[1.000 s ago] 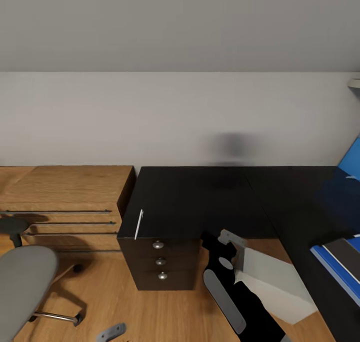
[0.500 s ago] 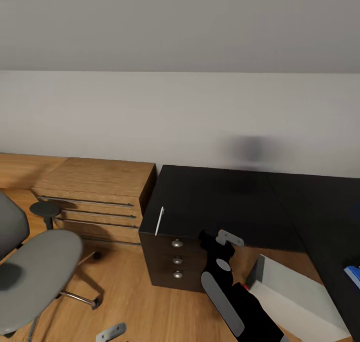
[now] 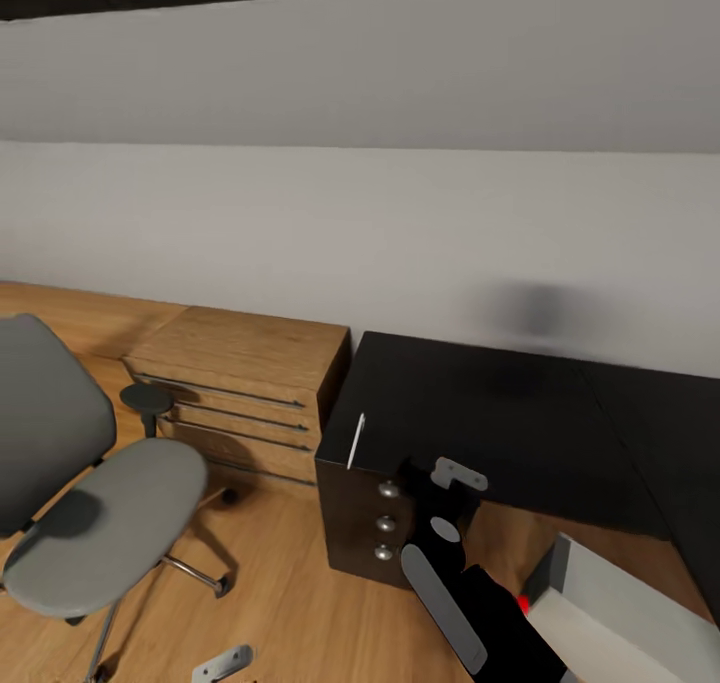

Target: In the bedroom, organize the workspace by keeping the computer under the desk, ensuring the monitor is on the desk, placing the keyboard on the desk next to the monitor, placing the mouse on the desk next to the keyboard, moving the folder from the swivel chair onto the desk next to the mouse, stacking the notebook on top of the folder with the pen on top of the notebook, and positioning the swivel chair next to the desk.

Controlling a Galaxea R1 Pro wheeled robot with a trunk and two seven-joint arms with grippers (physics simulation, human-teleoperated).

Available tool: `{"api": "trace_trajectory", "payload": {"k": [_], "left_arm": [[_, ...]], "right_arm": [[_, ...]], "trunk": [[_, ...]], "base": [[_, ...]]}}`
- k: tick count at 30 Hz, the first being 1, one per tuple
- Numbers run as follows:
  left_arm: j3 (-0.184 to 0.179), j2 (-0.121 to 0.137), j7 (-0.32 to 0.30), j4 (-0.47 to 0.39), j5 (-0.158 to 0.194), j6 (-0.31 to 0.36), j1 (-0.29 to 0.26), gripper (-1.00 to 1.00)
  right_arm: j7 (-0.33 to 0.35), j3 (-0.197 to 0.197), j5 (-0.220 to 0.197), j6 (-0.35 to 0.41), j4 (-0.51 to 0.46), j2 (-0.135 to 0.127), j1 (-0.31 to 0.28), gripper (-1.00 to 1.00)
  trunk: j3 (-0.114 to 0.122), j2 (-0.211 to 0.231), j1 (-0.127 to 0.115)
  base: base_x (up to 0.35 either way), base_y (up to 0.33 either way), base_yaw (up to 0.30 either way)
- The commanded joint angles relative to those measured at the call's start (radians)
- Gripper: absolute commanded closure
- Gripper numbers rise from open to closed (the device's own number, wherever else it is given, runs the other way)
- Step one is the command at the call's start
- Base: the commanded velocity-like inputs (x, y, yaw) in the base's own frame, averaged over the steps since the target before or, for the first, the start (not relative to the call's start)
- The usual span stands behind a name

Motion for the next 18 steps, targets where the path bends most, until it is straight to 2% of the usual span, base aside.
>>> {"api": "trace_trajectory", "payload": {"k": [1, 13, 18], "left_arm": [[-0.001, 0.0, 0.008, -0.002, 0.007, 0.003, 0.0, -1.0], [-0.001, 0.0, 0.008, -0.002, 0.007, 0.003, 0.0, -1.0], [-0.001, 0.0, 0.008, -0.002, 0.007, 0.003, 0.0, -1.0]], "right_arm": [[-0.006, 0.001, -0.001, 0.009, -0.001, 0.0, -0.001, -1.0], [-0.006, 0.002, 0.002, 0.009, -0.002, 0.004, -0.001, -1.0], [-0.007, 0.003, 0.023, -0.006, -0.001, 0.005, -0.001, -1.0]], "trunk": [[0.0, -0.001, 0.0], [0.012, -0.001, 0.0], [0.017, -0.001, 0.0]], "base": [[0.0, 0.0, 0.244], [0.0, 0.0, 0.235], [0.0, 0.0, 0.229]]}}
